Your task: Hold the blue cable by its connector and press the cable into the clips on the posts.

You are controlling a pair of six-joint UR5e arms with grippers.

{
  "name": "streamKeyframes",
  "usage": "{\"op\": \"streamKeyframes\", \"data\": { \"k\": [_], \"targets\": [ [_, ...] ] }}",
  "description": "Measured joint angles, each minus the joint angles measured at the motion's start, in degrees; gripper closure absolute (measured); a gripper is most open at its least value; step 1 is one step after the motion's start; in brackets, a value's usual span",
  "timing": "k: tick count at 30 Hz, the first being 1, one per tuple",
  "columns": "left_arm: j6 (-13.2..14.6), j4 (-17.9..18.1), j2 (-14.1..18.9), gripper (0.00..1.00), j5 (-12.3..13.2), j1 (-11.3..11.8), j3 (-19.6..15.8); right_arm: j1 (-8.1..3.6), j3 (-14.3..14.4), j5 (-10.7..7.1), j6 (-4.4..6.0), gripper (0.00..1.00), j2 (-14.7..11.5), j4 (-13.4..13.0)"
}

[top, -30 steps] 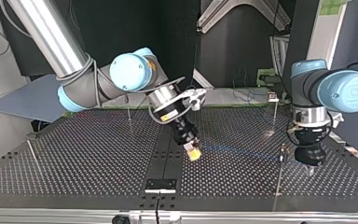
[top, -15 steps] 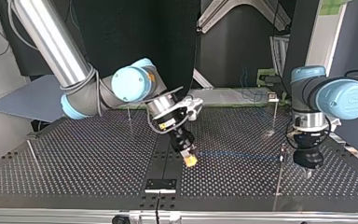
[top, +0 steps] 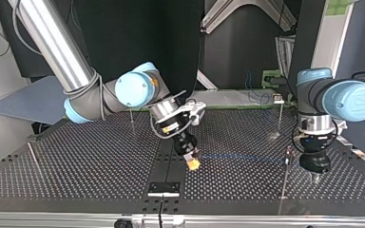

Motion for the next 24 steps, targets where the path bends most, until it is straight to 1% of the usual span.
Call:
{"op": "streamKeyframes", "data": {
  "k": [1,2,3,4,5,7,8,9,10,11,12,15,19,24],
  "targets": [
    [-0.1,-0.1,0.0,0.74,0.0,0.0,0.0,0.0,0.0,0.0,-0.01,1.0,0.0,0.0],
    [-0.2,-0.2,0.0,0.74,0.0,0.0,0.0,0.0,0.0,0.0,-0.01,1.0,0.0,0.1],
    [-0.2,-0.3,0.0,0.69,-0.1,0.0,0.0,0.0,0.0,0.0,-0.01,1.0,0.0,0.1],
    [-0.2,-0.5,0.0,0.59,-0.3,0.0,0.0,0.0,0.0,0.0,0.0,1.0,0.0,0.2],
    [-0.1,-0.7,0.0,0.59,-0.6,0.1,0.0,0.0,0.0,0.0,0.01,1.0,0.0,0.2],
    [-0.1,-1.1,0.0,0.36,-0.8,0.1,0.0,0.0,0.0,0.0,0.03,1.0,0.0,0.3],
    [0.0,-1.3,0.0,0.36,-0.9,0.2,-0.1,0.0,0.0,0.0,0.03,1.0,0.0,0.4],
    [0.0,-1.5,0.0,0.18,-0.8,0.2,-0.1,0.0,0.0,0.0,0.04,1.0,0.0,0.4],
    [0.0,-1.7,0.0,0.06,-0.7,0.2,-0.1,0.0,0.0,0.0,0.04,1.0,0.0,0.5],
    [0.1,-2.0,0.0,0.06,-0.5,0.3,-0.1,0.0,0.0,0.0,0.04,1.0,0.0,0.5],
    [0.2,-2.2,0.0,0.0,-0.3,0.3,-0.2,0.0,0.0,0.0,0.04,1.0,0.0,0.5],
    [0.8,-3.5,0.0,0.0,-0.3,0.3,-0.3,-0.02,0.0,0.0,0.09,1.0,0.0,0.6],
    [1.4,-5.4,0.1,0.0,-0.9,0.1,-0.3,-0.02,0.0,0.0,0.12,1.0,0.0,0.7],
    [3.5,-8.3,0.6,0.0,-1.0,0.1,-0.4,-0.01,-0.1,0.0,0.13,1.0,0.0,0.9]
  ]
}}
